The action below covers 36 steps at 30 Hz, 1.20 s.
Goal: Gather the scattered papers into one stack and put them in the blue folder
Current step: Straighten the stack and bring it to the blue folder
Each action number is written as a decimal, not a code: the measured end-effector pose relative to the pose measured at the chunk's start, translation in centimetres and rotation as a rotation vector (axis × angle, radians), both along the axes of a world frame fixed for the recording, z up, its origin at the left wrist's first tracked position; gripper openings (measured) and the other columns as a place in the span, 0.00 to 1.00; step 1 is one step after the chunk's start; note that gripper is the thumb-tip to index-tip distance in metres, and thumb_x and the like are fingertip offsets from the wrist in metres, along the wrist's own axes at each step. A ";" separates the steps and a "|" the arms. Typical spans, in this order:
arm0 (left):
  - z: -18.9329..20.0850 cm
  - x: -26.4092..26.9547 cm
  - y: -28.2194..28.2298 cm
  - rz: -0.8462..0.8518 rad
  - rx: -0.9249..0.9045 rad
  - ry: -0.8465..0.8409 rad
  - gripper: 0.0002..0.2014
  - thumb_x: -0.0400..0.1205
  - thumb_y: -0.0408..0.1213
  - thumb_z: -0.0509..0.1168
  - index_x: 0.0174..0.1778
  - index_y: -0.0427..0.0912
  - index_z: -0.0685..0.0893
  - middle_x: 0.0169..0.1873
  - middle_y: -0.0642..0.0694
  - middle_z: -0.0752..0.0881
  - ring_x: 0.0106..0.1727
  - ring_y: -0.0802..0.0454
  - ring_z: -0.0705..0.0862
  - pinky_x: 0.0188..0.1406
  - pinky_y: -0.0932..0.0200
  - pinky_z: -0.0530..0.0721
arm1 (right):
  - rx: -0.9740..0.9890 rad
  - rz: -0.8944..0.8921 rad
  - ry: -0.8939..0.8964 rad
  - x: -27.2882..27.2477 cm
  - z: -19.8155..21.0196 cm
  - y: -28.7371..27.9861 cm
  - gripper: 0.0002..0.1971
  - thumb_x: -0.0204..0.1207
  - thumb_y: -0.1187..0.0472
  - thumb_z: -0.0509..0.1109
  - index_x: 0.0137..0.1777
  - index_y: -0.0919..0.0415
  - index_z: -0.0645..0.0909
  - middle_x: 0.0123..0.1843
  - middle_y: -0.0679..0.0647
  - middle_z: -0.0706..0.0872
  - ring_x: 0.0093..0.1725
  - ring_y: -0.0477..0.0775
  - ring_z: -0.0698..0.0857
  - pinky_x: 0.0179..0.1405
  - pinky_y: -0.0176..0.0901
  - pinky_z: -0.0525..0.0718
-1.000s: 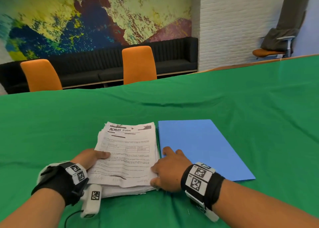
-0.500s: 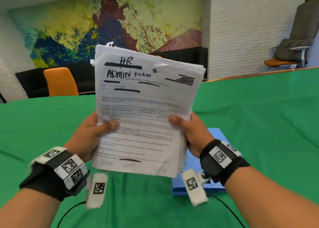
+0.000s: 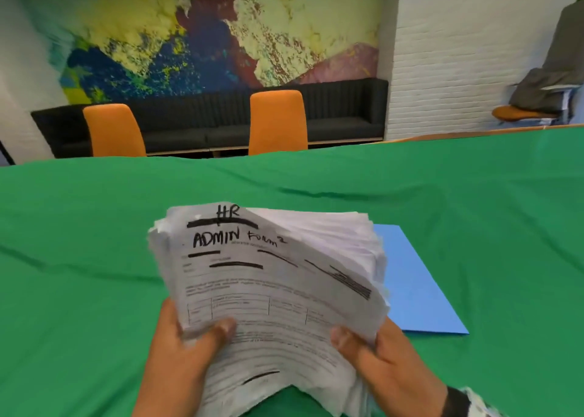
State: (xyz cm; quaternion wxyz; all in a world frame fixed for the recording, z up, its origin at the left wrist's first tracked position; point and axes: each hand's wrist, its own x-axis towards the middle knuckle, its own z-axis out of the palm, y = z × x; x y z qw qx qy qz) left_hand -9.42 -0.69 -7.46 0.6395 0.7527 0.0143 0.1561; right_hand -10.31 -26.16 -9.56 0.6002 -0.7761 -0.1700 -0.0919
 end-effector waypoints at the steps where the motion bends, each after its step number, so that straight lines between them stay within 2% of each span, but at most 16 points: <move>1: -0.3 -0.2 -0.2 0.001 0.011 -0.006 0.24 0.73 0.28 0.77 0.59 0.56 0.80 0.51 0.57 0.92 0.47 0.61 0.90 0.49 0.55 0.82 | -0.015 0.010 0.022 -0.2 -0.5 0.1 0.25 0.82 0.52 0.70 0.79 0.46 0.76 0.70 0.35 0.87 0.71 0.38 0.84 0.71 0.41 0.83; 3: -0.4 -0.3 -1.0 0.003 0.054 -0.004 0.23 0.75 0.30 0.75 0.59 0.58 0.78 0.50 0.53 0.91 0.49 0.61 0.88 0.49 0.57 0.81 | -0.046 0.009 0.029 -0.3 -0.8 0.3 0.26 0.81 0.50 0.71 0.79 0.44 0.76 0.68 0.38 0.89 0.69 0.42 0.87 0.69 0.50 0.86; 5: -0.2 0.6 -1.9 -0.009 0.074 -0.018 0.21 0.77 0.28 0.74 0.57 0.56 0.78 0.49 0.53 0.90 0.49 0.61 0.88 0.51 0.54 0.84 | -0.050 -0.056 0.000 0.0 -0.4 0.0 0.19 0.81 0.49 0.71 0.71 0.40 0.80 0.60 0.37 0.92 0.60 0.43 0.91 0.62 0.53 0.90; 9: 0.4 2.3 -4.4 -0.160 0.071 0.004 0.20 0.77 0.29 0.75 0.54 0.59 0.80 0.51 0.51 0.92 0.50 0.50 0.92 0.50 0.43 0.90 | 0.120 -0.227 0.051 0.6 0.1 -3.0 0.10 0.83 0.62 0.73 0.60 0.46 0.86 0.55 0.37 0.94 0.56 0.42 0.92 0.64 0.58 0.89; 12: 0.6 2.2 -6.1 -0.217 0.068 -0.069 0.22 0.77 0.27 0.74 0.59 0.55 0.78 0.54 0.55 0.91 0.52 0.53 0.91 0.49 0.54 0.88 | 0.190 -0.233 0.003 0.4 0.4 -5.4 0.09 0.82 0.57 0.75 0.60 0.46 0.89 0.58 0.46 0.95 0.59 0.50 0.92 0.63 0.63 0.89; 15: 0.3 1.8 -7.0 -0.228 0.050 -0.130 0.25 0.75 0.32 0.76 0.64 0.54 0.76 0.56 0.58 0.89 0.55 0.60 0.89 0.52 0.58 0.85 | 0.241 -0.170 -0.026 0.3 0.4 -6.7 0.21 0.72 0.38 0.78 0.61 0.45 0.89 0.60 0.51 0.94 0.60 0.55 0.92 0.59 0.57 0.91; 18: 0.1 1.5 -7.4 -0.230 -0.020 -0.158 0.35 0.66 0.46 0.81 0.67 0.52 0.74 0.58 0.51 0.89 0.55 0.54 0.91 0.46 0.57 0.91 | 0.324 -0.133 0.046 0.4 -0.3 -7.4 0.24 0.68 0.47 0.82 0.63 0.55 0.87 0.58 0.54 0.95 0.58 0.60 0.94 0.54 0.54 0.93; 20: -0.3 1.6 -7.7 -0.230 -0.079 -0.143 0.36 0.65 0.46 0.79 0.68 0.50 0.73 0.58 0.47 0.89 0.55 0.51 0.91 0.44 0.59 0.91 | 0.367 -0.124 0.085 0.4 -1.0 -7.8 0.31 0.64 0.52 0.85 0.67 0.62 0.82 0.57 0.59 0.95 0.56 0.64 0.94 0.51 0.57 0.94; 22: -0.7 1.7 -8.4 -0.218 -0.070 -0.118 0.30 0.71 0.41 0.78 0.67 0.50 0.74 0.57 0.47 0.89 0.55 0.51 0.91 0.43 0.61 0.91 | 0.382 -0.105 0.120 0.1 -1.4 -8.1 0.40 0.58 0.46 0.88 0.67 0.63 0.80 0.57 0.62 0.94 0.55 0.65 0.94 0.52 0.62 0.93; 24: -0.7 1.9 -9.5 -0.160 0.005 -0.113 0.26 0.76 0.34 0.75 0.66 0.54 0.73 0.55 0.48 0.89 0.54 0.50 0.90 0.43 0.57 0.90 | 0.312 -0.124 0.128 -0.1 -1.1 -8.1 0.31 0.66 0.46 0.86 0.62 0.63 0.84 0.55 0.61 0.95 0.54 0.63 0.94 0.54 0.65 0.93; 26: 0.1 2.5 -10.7 -0.127 0.035 -0.115 0.29 0.78 0.27 0.72 0.70 0.52 0.69 0.54 0.48 0.87 0.53 0.49 0.89 0.48 0.53 0.88 | 0.234 -0.191 0.101 0.1 -0.2 -8.8 0.14 0.77 0.54 0.80 0.57 0.62 0.87 0.51 0.57 0.96 0.50 0.59 0.95 0.54 0.64 0.93; 29: 1.7 4.5 -12.4 -0.358 0.070 -0.062 0.31 0.73 0.41 0.75 0.71 0.57 0.72 0.55 0.53 0.90 0.54 0.54 0.91 0.53 0.50 0.88 | 0.231 -0.336 0.073 1.0 1.7 -12.4 0.06 0.80 0.66 0.75 0.55 0.63 0.88 0.49 0.56 0.97 0.47 0.58 0.96 0.51 0.61 0.94; 30: 1.9 5.3 -13.0 -0.456 0.164 -0.025 0.31 0.71 0.46 0.76 0.69 0.61 0.74 0.56 0.54 0.90 0.56 0.56 0.90 0.56 0.50 0.88 | 0.262 -0.379 0.075 1.2 2.4 -14.0 0.06 0.79 0.67 0.74 0.55 0.63 0.88 0.49 0.57 0.97 0.46 0.58 0.96 0.50 0.60 0.95; 32: 1.3 7.0 -14.1 -0.544 0.647 0.044 0.37 0.68 0.56 0.76 0.74 0.68 0.69 0.68 0.54 0.83 0.68 0.57 0.82 0.69 0.48 0.81 | 0.367 -0.457 0.063 1.4 3.6 -17.4 0.08 0.76 0.69 0.75 0.54 0.62 0.88 0.50 0.58 0.96 0.43 0.55 0.96 0.45 0.52 0.95; 34: -0.4 8.6 -14.9 -0.561 1.234 0.137 0.51 0.67 0.65 0.73 0.84 0.68 0.53 0.85 0.49 0.61 0.85 0.48 0.61 0.83 0.38 0.64 | 0.442 -0.530 0.035 1.0 4.4 -20.6 0.14 0.66 0.62 0.79 0.53 0.60 0.88 0.50 0.52 0.96 0.42 0.51 0.96 0.40 0.44 0.94; 36: -1.8 9.9 -15.2 -0.571 1.502 0.224 0.53 0.69 0.67 0.71 0.84 0.70 0.44 0.88 0.51 0.44 0.89 0.44 0.44 0.84 0.29 0.51 | 0.467 -0.589 0.050 0.3 4.8 -23.2 0.16 0.66 0.60 0.79 0.55 0.59 0.87 0.46 0.50 0.97 0.44 0.54 0.96 0.36 0.42 0.93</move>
